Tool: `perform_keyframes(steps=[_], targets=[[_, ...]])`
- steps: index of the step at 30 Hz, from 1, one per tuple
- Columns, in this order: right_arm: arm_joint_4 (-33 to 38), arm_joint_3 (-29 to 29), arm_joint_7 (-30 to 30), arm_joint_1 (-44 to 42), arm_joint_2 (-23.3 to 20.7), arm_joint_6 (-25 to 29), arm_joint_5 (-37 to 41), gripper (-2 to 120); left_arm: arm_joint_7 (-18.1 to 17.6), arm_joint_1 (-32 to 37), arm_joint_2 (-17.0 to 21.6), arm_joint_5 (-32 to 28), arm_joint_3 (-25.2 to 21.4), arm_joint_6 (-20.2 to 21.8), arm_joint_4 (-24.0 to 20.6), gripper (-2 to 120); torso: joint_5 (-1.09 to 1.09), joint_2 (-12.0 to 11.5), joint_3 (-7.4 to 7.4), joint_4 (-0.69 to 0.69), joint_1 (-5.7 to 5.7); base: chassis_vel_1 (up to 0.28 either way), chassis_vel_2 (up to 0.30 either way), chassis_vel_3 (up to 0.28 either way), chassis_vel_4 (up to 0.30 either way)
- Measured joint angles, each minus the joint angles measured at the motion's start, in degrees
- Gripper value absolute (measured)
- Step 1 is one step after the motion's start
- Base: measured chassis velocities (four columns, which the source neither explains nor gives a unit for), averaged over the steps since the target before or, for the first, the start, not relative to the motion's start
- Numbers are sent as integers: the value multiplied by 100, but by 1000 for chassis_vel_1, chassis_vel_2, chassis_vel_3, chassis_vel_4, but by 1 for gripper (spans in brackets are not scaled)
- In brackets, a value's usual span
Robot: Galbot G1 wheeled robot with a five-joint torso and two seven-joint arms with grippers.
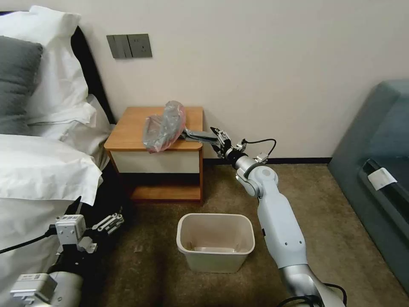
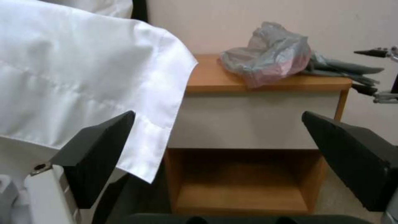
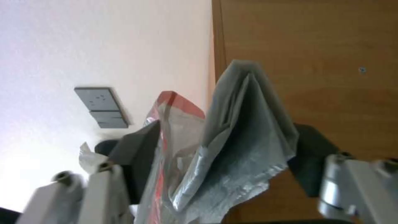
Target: Pick up the garbage bag from the table and place it over the trash can.
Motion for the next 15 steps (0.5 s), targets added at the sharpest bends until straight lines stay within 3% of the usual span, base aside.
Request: perform_keyframes(steps=[7,13,15], targets=[[104,-64,22,-46,-25,10,-88,36,6,-38,15,-1,9,-19,0,100,0,0,0,0,0,0,0,0,0],[173,-76,44,-93,-57,16,-114,20,10,-71,13,5,37,-45,0,100,0,0,0,0,0,0,0,0,0],[190,-81,47,-110,-66,19,-156,8,14,-78,15,9,49,-54,0,100,0,0,0,0,0,0,0,0,0]])
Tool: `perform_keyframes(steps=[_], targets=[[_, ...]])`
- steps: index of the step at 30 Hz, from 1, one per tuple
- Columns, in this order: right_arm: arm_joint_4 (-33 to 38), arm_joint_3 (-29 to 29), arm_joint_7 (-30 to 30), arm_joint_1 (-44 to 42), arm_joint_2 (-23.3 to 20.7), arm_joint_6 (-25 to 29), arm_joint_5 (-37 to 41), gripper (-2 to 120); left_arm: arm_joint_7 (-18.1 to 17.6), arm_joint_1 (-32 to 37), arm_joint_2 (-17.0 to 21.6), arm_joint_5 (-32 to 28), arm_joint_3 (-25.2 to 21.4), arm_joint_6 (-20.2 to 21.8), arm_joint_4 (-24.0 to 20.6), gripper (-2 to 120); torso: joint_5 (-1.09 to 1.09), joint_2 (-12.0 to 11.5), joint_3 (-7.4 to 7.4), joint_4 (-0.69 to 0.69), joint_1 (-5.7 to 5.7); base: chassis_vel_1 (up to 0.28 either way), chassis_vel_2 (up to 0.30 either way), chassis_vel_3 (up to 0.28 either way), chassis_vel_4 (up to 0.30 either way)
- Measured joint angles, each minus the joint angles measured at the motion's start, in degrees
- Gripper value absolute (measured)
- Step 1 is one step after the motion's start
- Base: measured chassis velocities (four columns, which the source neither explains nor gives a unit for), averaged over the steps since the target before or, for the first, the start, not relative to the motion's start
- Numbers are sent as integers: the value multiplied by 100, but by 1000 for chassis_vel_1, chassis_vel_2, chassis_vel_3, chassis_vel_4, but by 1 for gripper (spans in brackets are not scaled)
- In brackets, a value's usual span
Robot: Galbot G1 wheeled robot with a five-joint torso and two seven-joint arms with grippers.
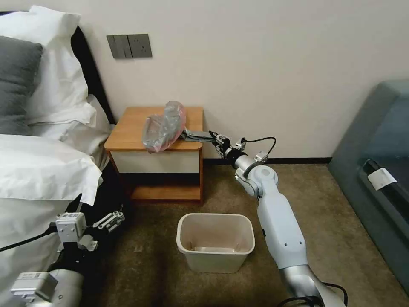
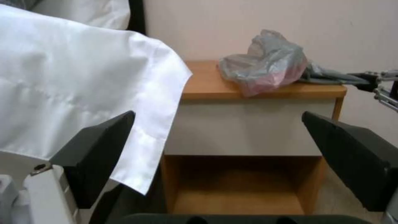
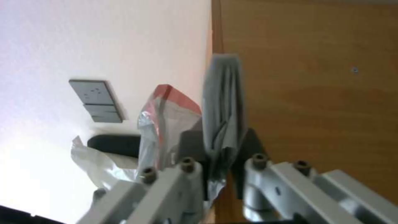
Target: Pick up the garbage bag from the table and place it over the trash can.
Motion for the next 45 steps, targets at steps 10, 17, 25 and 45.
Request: perform_keyframes(steps=[10,17,25,45], targets=[[520,-84,208,-282,-116,5,3,0,6,-35,43,4,22,-26,0,100,0,0,0,1,0,0,0,0,0],[1786,-392,648,-1155,-463,51,226,0,37,-108,72,83,187,-67,0,100,1,0,0,-1,0,0,0,0,0],[3036,-421,997,-1964,-742,124,436,0,85,-184,135,118,296,-89,0,100,0,0,-1,0,0,0,0,0,0],[4387,-596,1748,-3380,-1159,3,192,0,149,-335,180,157,414,-165,0,100,0,0,0,0,0,0,0,0,0]])
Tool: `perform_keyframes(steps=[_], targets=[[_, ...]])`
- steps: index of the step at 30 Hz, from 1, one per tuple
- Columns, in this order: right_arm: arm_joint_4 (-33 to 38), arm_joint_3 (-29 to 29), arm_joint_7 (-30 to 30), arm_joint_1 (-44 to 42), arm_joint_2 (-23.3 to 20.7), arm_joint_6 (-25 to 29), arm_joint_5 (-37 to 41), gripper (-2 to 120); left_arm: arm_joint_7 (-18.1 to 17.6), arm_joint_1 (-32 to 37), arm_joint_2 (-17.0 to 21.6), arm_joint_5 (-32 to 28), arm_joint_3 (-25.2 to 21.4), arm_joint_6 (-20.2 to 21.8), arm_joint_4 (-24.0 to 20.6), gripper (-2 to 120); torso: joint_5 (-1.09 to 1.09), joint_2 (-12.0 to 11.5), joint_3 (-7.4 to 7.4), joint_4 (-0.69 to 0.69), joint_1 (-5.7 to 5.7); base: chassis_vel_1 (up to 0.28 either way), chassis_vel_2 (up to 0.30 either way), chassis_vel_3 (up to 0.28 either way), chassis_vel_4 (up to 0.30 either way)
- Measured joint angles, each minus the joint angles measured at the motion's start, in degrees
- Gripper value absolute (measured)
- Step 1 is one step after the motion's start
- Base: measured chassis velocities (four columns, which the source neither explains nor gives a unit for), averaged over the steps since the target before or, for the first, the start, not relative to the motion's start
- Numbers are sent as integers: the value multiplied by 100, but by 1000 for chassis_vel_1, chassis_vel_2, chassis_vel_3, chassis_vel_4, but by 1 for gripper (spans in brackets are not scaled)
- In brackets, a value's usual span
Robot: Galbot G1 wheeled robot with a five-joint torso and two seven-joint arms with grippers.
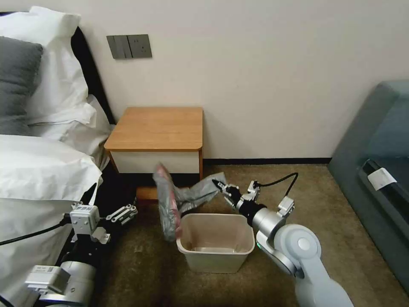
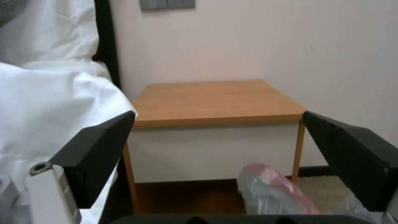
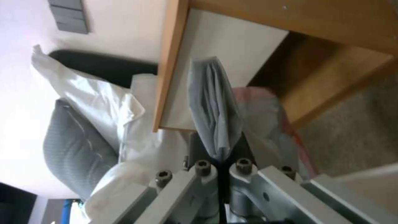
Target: Pick up the garbage bag from the table and place it over the trash can.
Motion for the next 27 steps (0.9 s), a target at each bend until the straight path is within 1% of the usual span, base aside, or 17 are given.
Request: perform_keyframes(steps=[1,4,6,9,11,13,22,27], targets=[[0,0,0,0,0,0,0,0,0,0,0,0,0,0,0,100,0,0,0,0,0,0,0,0,0],[160,-69,325,-118,-18,41,-80,0,1,-34,16,-9,4,-12,0,100,0,0,0,0,0,0,0,0,0],[172,-72,333,-138,-30,43,-112,0,1,-40,19,-11,5,-15,0,100,0,0,0,0,0,0,0,0,0],[184,-24,148,-335,-248,41,-477,0,1,-91,49,-19,53,-35,1,100,0,0,0,0,0,0,0,0,0],[191,-1,128,-366,-288,41,-510,0,1,-105,53,-19,68,-37,15,100,0,0,0,0,0,0,0,0,0],[272,101,77,-512,-417,39,-569,0,1,-147,62,-11,153,-47,99,100,0,0,0,0,0,0,0,0,0],[338,213,-93,-957,-641,130,-882,0,1,-226,68,116,437,-108,332,100,0,0,0,-1,0,0,0,0,0],[345,184,-122,-1091,-687,130,-948,0,1,-257,43,197,576,-166,467,100,0,0,0,0,0,0,0,0,0]])
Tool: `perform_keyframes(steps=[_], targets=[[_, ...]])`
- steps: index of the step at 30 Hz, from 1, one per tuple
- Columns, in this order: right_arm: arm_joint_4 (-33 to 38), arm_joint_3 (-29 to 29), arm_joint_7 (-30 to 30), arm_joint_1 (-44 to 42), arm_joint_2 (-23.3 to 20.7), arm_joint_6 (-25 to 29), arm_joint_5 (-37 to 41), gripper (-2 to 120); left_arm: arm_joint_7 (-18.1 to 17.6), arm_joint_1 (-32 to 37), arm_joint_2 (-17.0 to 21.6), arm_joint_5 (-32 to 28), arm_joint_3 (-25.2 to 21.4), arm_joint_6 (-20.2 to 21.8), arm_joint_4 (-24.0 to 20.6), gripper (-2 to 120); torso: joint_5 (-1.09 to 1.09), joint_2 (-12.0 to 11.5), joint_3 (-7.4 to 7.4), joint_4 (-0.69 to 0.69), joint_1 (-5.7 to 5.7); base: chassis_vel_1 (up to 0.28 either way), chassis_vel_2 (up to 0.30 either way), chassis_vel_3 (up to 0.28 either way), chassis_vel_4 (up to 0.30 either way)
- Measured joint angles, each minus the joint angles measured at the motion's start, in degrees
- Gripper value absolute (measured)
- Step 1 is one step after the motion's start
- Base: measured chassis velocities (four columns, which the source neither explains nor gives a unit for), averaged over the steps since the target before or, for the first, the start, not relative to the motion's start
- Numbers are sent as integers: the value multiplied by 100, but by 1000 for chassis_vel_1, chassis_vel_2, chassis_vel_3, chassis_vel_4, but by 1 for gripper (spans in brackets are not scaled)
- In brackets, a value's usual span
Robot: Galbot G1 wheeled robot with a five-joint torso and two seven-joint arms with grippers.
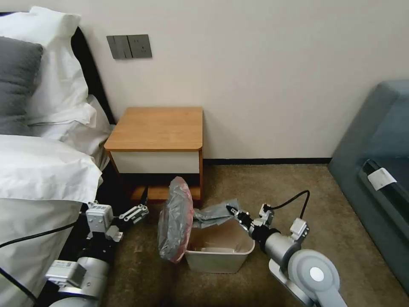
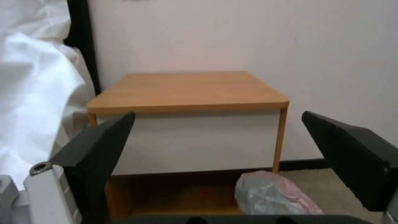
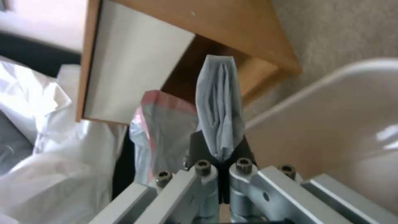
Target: Pick up the garbage bag from the table and place it over the trash can.
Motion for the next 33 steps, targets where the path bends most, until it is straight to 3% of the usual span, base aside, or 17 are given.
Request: perform_keyframes(steps=[12,22,33], targets=[[-165,-85,-7,-302,31,214,-509,0,-6,-140,-35,111,332,-112,477,100,0,0,0,0,0,0,0,0,0],[-280,-132,-8,-273,54,162,-545,0,-14,-154,-96,181,427,-183,609,100,0,0,0,0,0,0,0,0,0],[-206,-64,-42,-312,47,68,-485,37,-18,-126,-149,229,457,-224,619,100,0,0,0,0,0,0,0,0,0]])
